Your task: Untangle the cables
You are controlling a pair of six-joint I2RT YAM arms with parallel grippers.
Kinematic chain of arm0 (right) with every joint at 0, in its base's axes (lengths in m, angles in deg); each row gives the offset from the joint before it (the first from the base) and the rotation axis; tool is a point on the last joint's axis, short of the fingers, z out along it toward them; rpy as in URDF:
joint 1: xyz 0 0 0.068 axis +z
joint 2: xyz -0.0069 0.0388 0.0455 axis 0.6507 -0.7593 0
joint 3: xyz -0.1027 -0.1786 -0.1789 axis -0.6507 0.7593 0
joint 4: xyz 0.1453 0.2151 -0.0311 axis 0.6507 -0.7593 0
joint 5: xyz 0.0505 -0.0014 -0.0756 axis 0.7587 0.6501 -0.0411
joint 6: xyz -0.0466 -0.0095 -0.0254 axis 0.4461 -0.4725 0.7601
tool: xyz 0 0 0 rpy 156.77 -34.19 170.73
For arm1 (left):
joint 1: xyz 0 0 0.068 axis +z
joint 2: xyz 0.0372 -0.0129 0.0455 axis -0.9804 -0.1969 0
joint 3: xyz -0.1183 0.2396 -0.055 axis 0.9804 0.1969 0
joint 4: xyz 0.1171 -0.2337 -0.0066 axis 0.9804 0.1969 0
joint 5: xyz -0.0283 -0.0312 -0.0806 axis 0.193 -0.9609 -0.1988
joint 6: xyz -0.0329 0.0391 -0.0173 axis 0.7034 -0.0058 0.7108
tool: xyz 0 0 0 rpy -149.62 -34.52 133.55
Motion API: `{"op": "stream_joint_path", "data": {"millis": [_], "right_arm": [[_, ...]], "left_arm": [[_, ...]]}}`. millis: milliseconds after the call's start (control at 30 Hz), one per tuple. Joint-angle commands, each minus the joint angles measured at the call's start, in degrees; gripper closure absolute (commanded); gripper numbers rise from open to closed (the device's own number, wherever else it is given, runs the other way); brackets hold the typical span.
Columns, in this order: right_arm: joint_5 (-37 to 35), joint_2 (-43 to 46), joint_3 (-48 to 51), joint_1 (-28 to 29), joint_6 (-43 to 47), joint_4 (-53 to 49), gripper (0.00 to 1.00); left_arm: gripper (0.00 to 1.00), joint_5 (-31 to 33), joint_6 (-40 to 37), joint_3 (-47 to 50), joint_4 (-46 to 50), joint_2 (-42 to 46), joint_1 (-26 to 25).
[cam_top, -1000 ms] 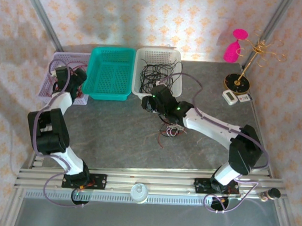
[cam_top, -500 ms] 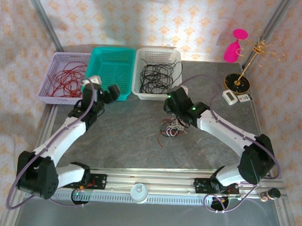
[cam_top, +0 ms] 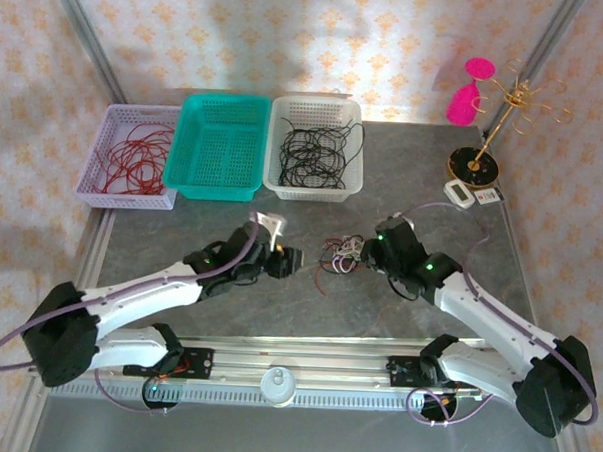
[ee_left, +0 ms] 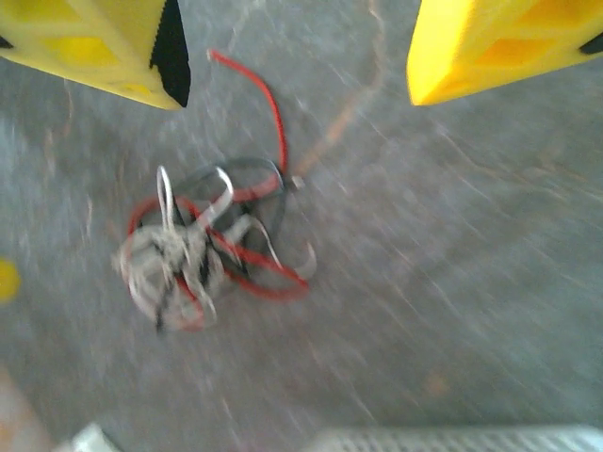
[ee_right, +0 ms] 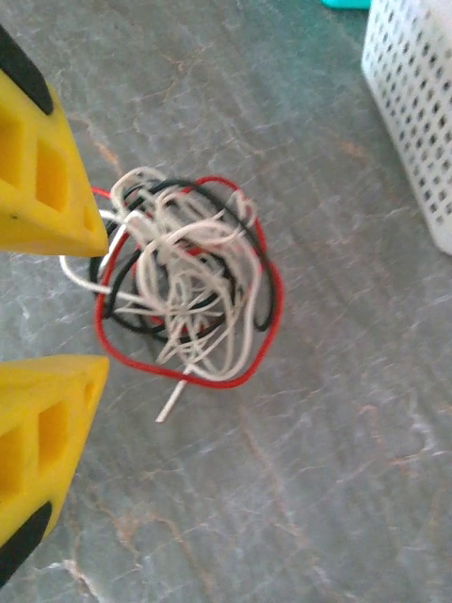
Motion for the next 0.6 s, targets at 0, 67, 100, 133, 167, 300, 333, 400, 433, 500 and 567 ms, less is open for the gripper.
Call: {"op": "stream_joint_path", "data": {"millis": [0,67,100,133,167,300,333,400,433,500,567], "right_arm": [[0.5,1.3,2.8,0.1,-2.1,3.9,0.68],[-1.6,1.7,5.0,-1.4,-2.0,5.8,0.73],[-0.2,1.7,5.9,-3.1,-1.7,7.1,0.75],[1.8,1.7,6.7,-4.5,-1.3,8.8,0.75],[4.3,1.6,7.5,-5.6,-1.2,11.1,0.74],[8.0,-0.5,9.1,-9.1,-0.8,15.6,0.72],[9.3,-1.1,9.5,-10.4,-0.5,16.4,0.73],[12.4,-1.8,10.8,-12.8,-0.3,19.1,0.75],[14.0,-2.1,11.3,-13.4,-0.3,20.8,0.75],[15.4,-2.3,11.9,-13.7,-0.6,23.4,0.74],[15.0,-3.2,11.8,-14.0,-0.9,24.4,0.72]], "left_arm": [[0.42,-7.7,-1.7,1.0,-10.1,-2.4,-1.5],[0.46,-8.5,-1.2,0.7,-12.1,-3.8,-1.6],[0.46,-8.6,-0.9,0.8,-13.6,-4.1,-1.6],[0.46,-8.9,-0.8,0.9,-14.4,-4.2,-1.6],[0.46,-9.2,-0.9,0.8,-15.0,-4.3,-1.5],[0.46,-9.1,-1.7,0.0,-14.2,-4.5,-1.6],[0.46,-9.0,-2.0,-0.3,-13.6,-4.5,-1.6],[0.46,-8.5,-2.2,-0.3,-12.8,-4.2,-1.6],[0.46,-8.1,-2.1,-0.1,-12.8,-4.0,-1.5],[0.47,-8.2,-1.8,0.5,-13.0,-3.6,-1.5],[0.47,-7.9,-1.6,1.0,-13.1,-3.1,-1.5]]}}
